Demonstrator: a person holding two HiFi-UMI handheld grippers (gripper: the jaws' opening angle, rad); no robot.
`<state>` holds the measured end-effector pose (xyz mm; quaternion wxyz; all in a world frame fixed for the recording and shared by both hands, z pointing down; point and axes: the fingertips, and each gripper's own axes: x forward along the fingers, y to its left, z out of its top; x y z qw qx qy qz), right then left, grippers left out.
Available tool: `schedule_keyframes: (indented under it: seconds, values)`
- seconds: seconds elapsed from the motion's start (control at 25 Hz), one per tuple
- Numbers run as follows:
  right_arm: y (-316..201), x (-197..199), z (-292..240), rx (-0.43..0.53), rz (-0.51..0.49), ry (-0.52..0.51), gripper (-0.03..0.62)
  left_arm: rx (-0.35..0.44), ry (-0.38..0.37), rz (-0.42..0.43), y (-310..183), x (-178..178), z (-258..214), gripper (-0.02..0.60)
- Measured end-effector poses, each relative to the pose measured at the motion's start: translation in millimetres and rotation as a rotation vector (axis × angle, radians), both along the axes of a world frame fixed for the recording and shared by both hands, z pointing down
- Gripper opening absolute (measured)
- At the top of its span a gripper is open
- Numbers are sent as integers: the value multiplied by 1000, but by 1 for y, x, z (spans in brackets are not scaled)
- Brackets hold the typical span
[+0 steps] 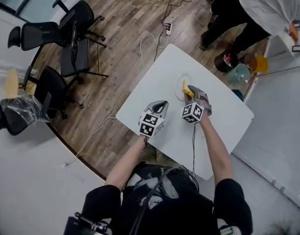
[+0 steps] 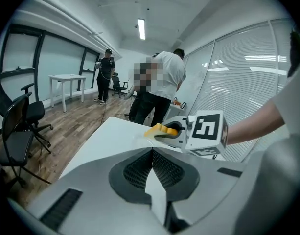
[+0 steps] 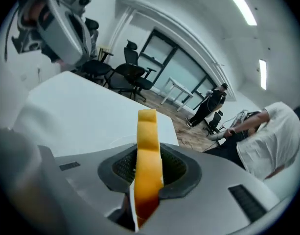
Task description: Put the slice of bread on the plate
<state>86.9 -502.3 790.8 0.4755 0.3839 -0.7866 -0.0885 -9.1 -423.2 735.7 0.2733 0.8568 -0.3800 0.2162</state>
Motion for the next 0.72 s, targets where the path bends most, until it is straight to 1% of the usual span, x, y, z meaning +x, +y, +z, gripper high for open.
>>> schedule_keyframes:
  seconds: [0.12,0.24,0.28,0.36,0.44,0.48,0.56,0.6,0.72]
  values:
    - [-17,-12,21,19,-53,95,97,-31,-7,-8,3,-12,12,6]
    - [-37,-16,23,90,-73,179,97,-46,-12,-18,6,-22,15,6]
    - [-41,-18,26,100,-91,204,97,-49,-12,-22,6,-25,15,5]
    - [-43,-24,38,85,-142,253,97,-53,-7,-31,6,-30,15,6]
    - [-38,-26,53,50,-174,287,97,-61,2,-37,6,-33,16,6]
    - [-34,-27,58,28,-177,281,98,-68,9,-36,7,-33,17,5]
    - [-27,-28,65,-38,-183,233,98,-84,28,-34,10,-34,19,6]
    - [-23,-30,68,-87,-195,200,120,-90,37,-34,10,-33,20,6]
    - [-9,-36,75,-249,-240,120,232,-108,50,-31,12,-29,24,5]
